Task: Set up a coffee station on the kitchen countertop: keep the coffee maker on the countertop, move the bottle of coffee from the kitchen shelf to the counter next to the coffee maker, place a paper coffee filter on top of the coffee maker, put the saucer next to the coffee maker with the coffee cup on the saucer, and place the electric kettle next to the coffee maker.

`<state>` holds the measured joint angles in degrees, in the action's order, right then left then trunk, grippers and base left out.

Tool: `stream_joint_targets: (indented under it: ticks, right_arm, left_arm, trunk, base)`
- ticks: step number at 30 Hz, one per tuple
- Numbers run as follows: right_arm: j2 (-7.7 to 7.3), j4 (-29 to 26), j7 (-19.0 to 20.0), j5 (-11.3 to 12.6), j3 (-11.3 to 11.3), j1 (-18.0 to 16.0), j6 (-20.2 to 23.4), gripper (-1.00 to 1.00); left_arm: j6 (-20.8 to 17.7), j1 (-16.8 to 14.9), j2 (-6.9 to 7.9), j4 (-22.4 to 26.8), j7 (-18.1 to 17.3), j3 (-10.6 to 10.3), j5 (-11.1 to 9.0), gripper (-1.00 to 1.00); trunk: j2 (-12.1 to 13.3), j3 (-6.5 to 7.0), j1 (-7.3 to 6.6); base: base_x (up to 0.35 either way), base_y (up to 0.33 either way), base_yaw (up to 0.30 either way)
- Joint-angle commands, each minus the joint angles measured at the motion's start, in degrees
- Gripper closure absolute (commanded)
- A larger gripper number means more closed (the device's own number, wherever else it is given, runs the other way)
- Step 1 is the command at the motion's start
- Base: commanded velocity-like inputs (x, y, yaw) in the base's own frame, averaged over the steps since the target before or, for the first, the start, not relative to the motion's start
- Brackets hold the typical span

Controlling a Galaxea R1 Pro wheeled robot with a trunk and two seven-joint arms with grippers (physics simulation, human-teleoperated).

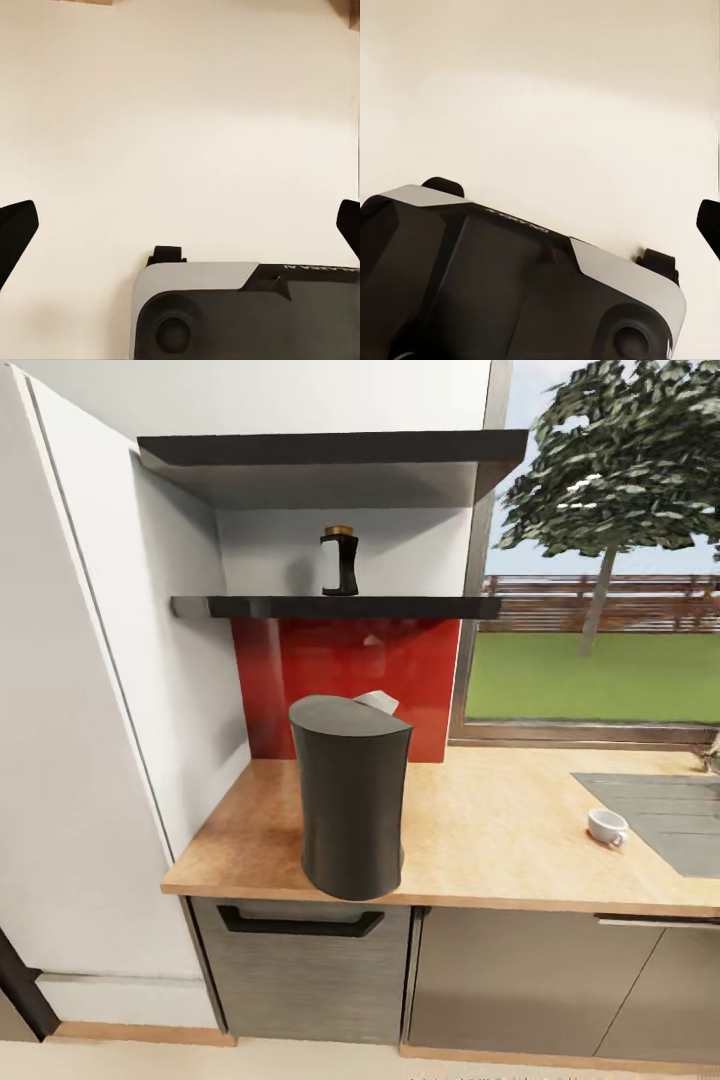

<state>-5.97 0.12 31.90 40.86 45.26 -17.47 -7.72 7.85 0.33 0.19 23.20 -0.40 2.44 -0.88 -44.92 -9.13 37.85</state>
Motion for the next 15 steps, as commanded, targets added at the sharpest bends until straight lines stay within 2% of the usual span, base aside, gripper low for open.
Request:
stream_joint_targets:
  ticks: [1,7,15]
  right_arm:
    - [0.00,0.0,0.2,0.4,0.5,0.0,-0.2,-1.00]
    - [0.00,0.0,0.1,0.4,0.5,-0.1,-0.2,-1.00]
    - [-0.07,0.0,0.2,0.3,0.5,0.0,-0.2,-1.00]
  left_arm:
    - [0.1,0.0,-0.01,0.1,0.0,0.1,-0.1,-1.00]
    - [0.1,0.0,-0.01,0.1,0.0,0.1,-0.1,-1.00]
    - [0.1,0.0,-0.01,0.1,0.0,0.0,-0.1,-1.00]
  trunk:
    - [-0.1,-0.07,0.01]
    - [-0.1,-0.04,0.01]
    - [-0.1,-0.03,0.01]
  base:
    - [0.000,0.000,-0.260]
    - [-0.011,-0.018,-0.251]
    - [-0.089,-0.237,-0.047]
